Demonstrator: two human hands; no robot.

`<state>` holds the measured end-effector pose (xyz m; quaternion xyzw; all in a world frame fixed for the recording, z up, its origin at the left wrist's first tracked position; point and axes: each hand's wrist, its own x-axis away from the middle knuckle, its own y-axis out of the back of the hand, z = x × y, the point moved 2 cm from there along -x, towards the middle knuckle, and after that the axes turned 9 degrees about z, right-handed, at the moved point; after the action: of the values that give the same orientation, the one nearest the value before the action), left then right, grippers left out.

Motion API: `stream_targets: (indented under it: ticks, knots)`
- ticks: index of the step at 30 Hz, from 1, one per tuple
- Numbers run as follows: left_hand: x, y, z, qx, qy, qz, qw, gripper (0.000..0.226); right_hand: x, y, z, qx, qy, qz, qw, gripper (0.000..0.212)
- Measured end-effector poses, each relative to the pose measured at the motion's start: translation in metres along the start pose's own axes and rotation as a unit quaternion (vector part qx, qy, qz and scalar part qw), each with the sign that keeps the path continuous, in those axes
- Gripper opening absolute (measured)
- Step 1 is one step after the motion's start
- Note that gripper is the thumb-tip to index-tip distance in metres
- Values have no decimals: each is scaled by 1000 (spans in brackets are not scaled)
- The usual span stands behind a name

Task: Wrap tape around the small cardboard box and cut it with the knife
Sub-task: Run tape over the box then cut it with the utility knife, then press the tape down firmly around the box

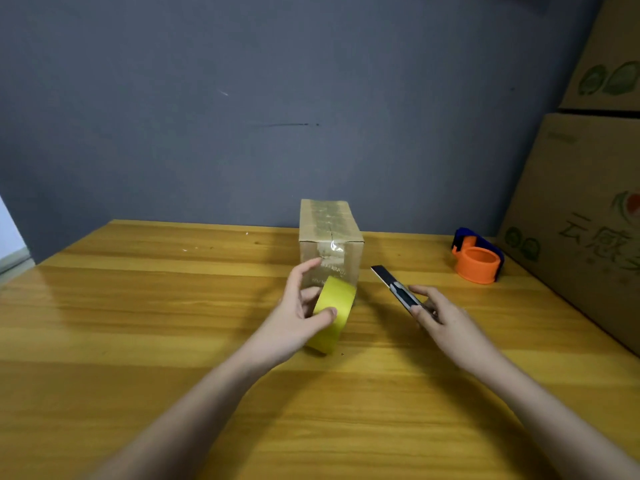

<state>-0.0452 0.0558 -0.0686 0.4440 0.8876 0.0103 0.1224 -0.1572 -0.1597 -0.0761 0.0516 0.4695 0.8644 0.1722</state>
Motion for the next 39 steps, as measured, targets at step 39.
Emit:
stream_targets:
  ticks: [39]
  knots:
    - [-80, -138, 19, -580, -154, 102, 794, 63, 8, 28, -75, 182, -248, -133, 942, 49]
